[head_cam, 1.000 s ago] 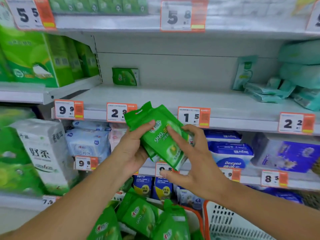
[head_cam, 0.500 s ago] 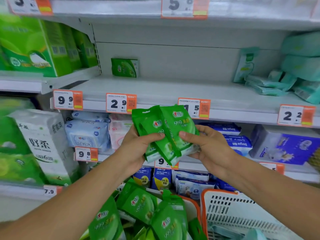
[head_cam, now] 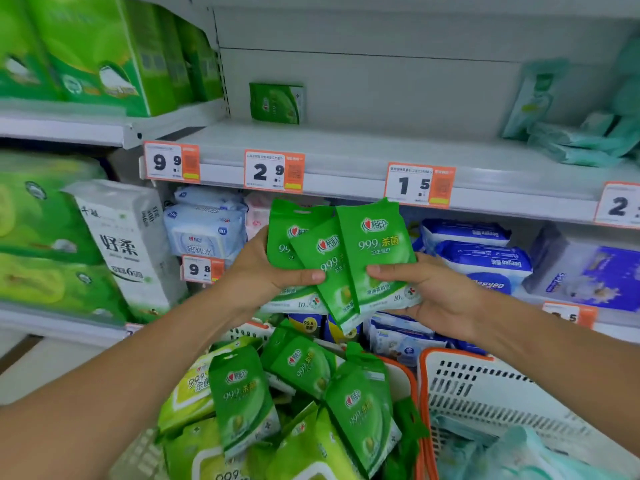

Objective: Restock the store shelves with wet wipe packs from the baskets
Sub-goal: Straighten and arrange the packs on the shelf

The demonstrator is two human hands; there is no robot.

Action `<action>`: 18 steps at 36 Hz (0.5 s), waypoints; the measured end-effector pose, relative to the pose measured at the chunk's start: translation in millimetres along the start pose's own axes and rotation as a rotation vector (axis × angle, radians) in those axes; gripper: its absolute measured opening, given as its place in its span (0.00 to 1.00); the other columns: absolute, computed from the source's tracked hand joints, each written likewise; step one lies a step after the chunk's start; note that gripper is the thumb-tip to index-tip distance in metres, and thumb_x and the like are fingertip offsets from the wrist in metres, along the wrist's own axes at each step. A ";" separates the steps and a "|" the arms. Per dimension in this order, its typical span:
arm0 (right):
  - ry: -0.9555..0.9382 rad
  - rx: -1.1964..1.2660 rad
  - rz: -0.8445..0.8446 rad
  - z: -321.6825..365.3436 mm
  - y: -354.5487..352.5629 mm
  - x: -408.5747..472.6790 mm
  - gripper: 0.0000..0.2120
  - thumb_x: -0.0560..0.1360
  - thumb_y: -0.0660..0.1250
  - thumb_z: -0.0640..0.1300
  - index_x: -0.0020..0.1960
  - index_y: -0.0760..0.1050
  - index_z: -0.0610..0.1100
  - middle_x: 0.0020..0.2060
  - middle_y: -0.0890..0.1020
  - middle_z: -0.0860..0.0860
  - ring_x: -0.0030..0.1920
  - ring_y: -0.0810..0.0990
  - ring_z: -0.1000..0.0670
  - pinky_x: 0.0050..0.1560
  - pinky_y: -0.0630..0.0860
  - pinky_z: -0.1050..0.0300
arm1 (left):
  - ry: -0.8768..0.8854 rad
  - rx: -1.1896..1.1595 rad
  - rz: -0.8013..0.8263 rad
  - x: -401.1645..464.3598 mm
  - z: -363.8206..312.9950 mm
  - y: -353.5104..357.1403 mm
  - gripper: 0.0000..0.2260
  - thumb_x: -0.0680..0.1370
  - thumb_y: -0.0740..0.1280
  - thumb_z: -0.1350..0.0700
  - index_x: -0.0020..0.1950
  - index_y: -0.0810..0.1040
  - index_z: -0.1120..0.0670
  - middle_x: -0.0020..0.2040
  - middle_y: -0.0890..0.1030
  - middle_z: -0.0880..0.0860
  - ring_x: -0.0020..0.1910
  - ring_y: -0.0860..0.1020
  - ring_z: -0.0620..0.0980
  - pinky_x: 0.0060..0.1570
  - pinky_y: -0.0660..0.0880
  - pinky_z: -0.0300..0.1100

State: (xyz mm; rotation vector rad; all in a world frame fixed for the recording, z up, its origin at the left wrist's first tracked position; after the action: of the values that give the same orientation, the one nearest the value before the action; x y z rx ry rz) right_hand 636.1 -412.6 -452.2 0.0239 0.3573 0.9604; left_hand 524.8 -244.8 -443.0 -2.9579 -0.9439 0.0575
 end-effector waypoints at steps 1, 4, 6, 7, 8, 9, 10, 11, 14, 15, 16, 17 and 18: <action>0.013 0.007 -0.007 -5.2 -0.9 2.4 0.22 0.65 0.74 0.40 0.60 0.81 0.42 0.56 0.85 0.44 0.56 0.84 0.46 0.61 0.79 0.48 | -0.023 0.015 0.020 -2.5 4.9 -6.6 0.38 0.57 0.81 0.61 0.66 0.74 0.53 0.55 0.85 0.51 0.55 0.83 0.50 0.55 0.79 0.44; 0.082 0.018 -0.036 -23.2 -4.6 6.9 0.21 0.66 0.73 0.42 0.59 0.82 0.42 0.57 0.85 0.44 0.61 0.82 0.43 0.67 0.74 0.43 | -0.083 0.088 -0.004 -10.5 19.3 -36.2 0.32 0.65 0.77 0.71 0.65 0.74 0.52 0.54 0.85 0.52 0.54 0.83 0.50 0.55 0.79 0.43; 0.132 -0.004 -0.041 -37.0 -5.2 10.9 0.24 0.66 0.73 0.43 0.62 0.81 0.40 0.57 0.84 0.43 0.62 0.81 0.41 0.70 0.71 0.42 | -0.156 0.124 -0.016 -16.0 35.6 -57.7 0.31 0.68 0.75 0.73 0.67 0.73 0.54 0.55 0.85 0.54 0.56 0.83 0.53 0.59 0.78 0.47; 0.149 -0.015 -0.035 -43.7 -4.4 13.0 0.25 0.66 0.73 0.44 0.63 0.80 0.40 0.57 0.85 0.43 0.60 0.82 0.42 0.70 0.72 0.43 | -0.199 0.144 -0.001 -20.3 44.3 -65.4 0.30 0.68 0.75 0.72 0.68 0.73 0.56 0.56 0.84 0.55 0.58 0.82 0.55 0.62 0.76 0.51; 0.169 -0.025 -0.028 -49.7 -2.2 15.2 0.25 0.66 0.73 0.44 0.63 0.80 0.39 0.55 0.85 0.43 0.56 0.84 0.43 0.66 0.75 0.44 | -0.245 0.164 0.022 -24.6 53.2 -72.1 0.29 0.69 0.75 0.71 0.67 0.74 0.57 0.57 0.84 0.57 0.59 0.81 0.59 0.63 0.75 0.54; 0.189 -0.031 -0.006 -55.5 2.4 18.2 0.23 0.67 0.72 0.43 0.61 0.81 0.40 0.52 0.86 0.44 0.50 0.85 0.45 0.58 0.81 0.47 | -0.292 0.176 0.047 -29.1 62.4 -77.9 0.25 0.70 0.74 0.70 0.65 0.76 0.58 0.57 0.84 0.59 0.58 0.81 0.61 0.64 0.75 0.55; 0.216 -0.039 0.024 -62.0 8.7 20.9 0.19 0.68 0.71 0.43 0.58 0.82 0.40 0.49 0.87 0.45 0.44 0.86 0.47 0.46 0.84 0.51 | -0.343 0.164 0.078 -35.1 72.5 -80.3 0.20 0.73 0.72 0.68 0.63 0.78 0.59 0.56 0.84 0.59 0.56 0.82 0.60 0.62 0.76 0.54; 0.246 -0.044 0.056 -70.1 14.8 23.8 0.15 0.69 0.70 0.42 0.55 0.83 0.41 0.46 0.87 0.45 0.41 0.86 0.47 0.38 0.84 0.54 | -0.399 0.123 0.117 -41.8 83.7 -78.6 0.15 0.76 0.69 0.67 0.62 0.79 0.59 0.56 0.85 0.58 0.53 0.84 0.57 0.59 0.78 0.52; 0.344 -0.180 0.123 -102.8 32.3 32.8 0.19 0.71 0.71 0.42 0.61 0.81 0.39 0.55 0.85 0.41 0.54 0.84 0.42 0.52 0.83 0.48 | -0.541 0.088 0.221 -55.7 124.6 -71.0 0.10 0.80 0.65 0.63 0.61 0.79 0.58 0.56 0.85 0.56 0.51 0.84 0.51 0.58 0.79 0.49; 0.376 -0.295 0.118 -117.2 34.5 34.9 0.23 0.72 0.73 0.44 0.65 0.78 0.37 0.57 0.84 0.40 0.56 0.83 0.40 0.56 0.81 0.47 | -0.568 0.173 0.252 -58.9 140.1 -69.7 0.11 0.80 0.67 0.60 0.63 0.77 0.57 0.57 0.84 0.55 0.54 0.83 0.51 0.61 0.78 0.49; 0.390 -0.430 0.108 -129.5 36.5 36.6 0.26 0.72 0.75 0.45 0.66 0.76 0.35 0.55 0.84 0.40 0.54 0.83 0.41 0.54 0.81 0.48 | -0.582 0.312 0.273 -60.8 156.3 -70.5 0.13 0.80 0.68 0.58 0.64 0.76 0.57 0.58 0.84 0.54 0.56 0.82 0.51 0.61 0.77 0.49; 0.377 -0.580 0.097 -139.3 37.1 40.3 0.27 0.73 0.76 0.48 0.65 0.74 0.34 0.50 0.83 0.42 0.48 0.83 0.44 0.47 0.83 0.50 | -0.576 0.477 0.283 -61.4 170.5 -71.7 0.16 0.79 0.70 0.56 0.65 0.75 0.57 0.59 0.83 0.53 0.57 0.81 0.51 0.58 0.78 0.46; 0.340 -0.721 0.084 -145.4 38.1 45.0 0.29 0.72 0.76 0.51 0.63 0.73 0.33 0.46 0.79 0.47 0.44 0.82 0.47 0.40 0.83 0.53 | -0.545 0.631 0.281 -59.5 182.3 -72.0 0.19 0.77 0.72 0.55 0.66 0.74 0.57 0.59 0.81 0.52 0.57 0.80 0.51 0.54 0.77 0.44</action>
State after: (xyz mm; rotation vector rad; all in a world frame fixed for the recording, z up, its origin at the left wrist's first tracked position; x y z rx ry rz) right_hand 584.2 -374.3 -595.3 -0.7940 0.3047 1.1337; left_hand 426.3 -216.4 -620.3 -2.4627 -0.3993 1.0024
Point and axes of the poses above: each hand's wrist, its own x-axis towards the middle knuckle, its own y-axis out of the palm, z = x × y, the point moved 10 cm from there along x, towards the middle knuckle
